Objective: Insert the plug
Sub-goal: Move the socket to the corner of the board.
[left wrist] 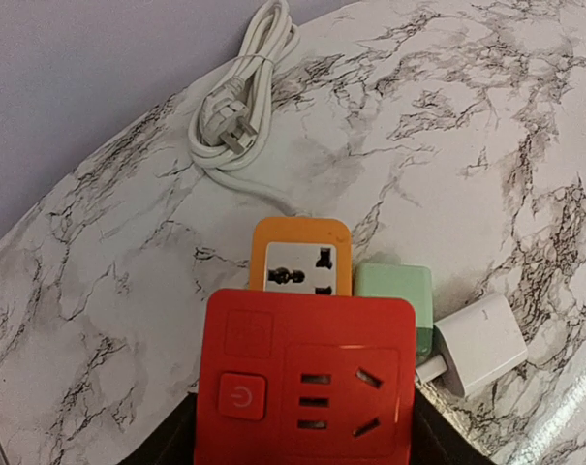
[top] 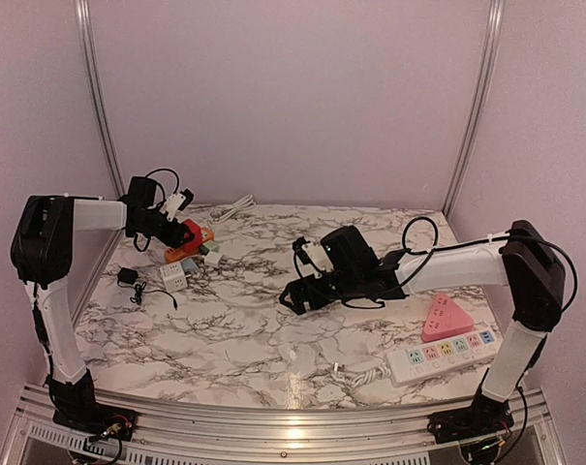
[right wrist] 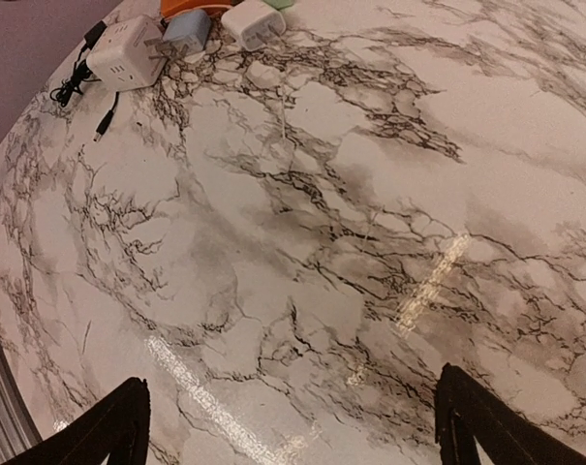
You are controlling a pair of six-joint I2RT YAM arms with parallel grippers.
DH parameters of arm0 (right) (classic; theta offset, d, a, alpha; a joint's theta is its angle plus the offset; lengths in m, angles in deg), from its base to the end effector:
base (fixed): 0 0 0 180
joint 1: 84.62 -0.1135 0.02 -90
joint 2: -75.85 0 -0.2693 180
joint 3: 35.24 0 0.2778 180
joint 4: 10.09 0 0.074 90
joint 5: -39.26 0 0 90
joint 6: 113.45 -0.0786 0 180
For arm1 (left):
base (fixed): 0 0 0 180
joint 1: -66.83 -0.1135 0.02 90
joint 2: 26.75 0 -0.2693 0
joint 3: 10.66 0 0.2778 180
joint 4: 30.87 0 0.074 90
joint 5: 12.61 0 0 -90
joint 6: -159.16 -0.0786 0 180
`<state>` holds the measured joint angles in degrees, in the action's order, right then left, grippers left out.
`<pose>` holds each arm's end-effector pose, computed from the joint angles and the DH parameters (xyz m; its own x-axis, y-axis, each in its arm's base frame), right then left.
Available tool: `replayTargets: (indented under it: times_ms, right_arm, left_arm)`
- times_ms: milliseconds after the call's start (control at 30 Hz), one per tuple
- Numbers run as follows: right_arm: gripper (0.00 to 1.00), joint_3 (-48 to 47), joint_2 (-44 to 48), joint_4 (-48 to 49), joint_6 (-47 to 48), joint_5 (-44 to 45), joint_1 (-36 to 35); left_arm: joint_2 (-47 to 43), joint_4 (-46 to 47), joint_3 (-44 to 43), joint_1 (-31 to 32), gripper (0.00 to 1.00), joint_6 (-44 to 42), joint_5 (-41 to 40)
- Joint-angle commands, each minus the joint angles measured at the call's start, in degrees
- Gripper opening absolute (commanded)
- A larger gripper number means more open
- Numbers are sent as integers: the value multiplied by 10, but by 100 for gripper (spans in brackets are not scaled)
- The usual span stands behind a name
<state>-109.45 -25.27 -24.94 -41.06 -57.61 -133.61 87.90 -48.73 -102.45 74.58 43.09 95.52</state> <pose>0.2771 0.3330 0.1508 -0.6609 -0.3023 -0.6869 -0.6377 0.7088 0.3016 0.4931 -0.0918 0.1533 -0.4216 0.4789 -0.7700 0.6091 0.7786 0.1507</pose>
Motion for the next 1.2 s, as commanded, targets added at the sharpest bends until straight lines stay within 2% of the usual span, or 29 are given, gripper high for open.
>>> replayTargets:
  times_ms: [0,167,400,567,867,1167]
  right_arm:
    - [96,-1,15,13,-4,5,-5]
    - [96,-1,8,13,-3,5,-4]
    - [96,0,3,18,-6,0,-4]
    - [97,6,2,13,-3,7,-4]
    - [97,17,9,2,1,12,-5]
    - [97,21,-6,13,-12,1,-5]
  left_arm:
    - [3,-46,-1,18,43,9,5]
    - [8,-36,-51,17,45,40,-91]
    - [38,-38,-136,17,46,24,-219]
    - [75,-44,-190,-4,45,14,-264]
    - [139,-48,-269,-46,48,22,-224]
    - [167,-58,-304,-72,69,49,-185]
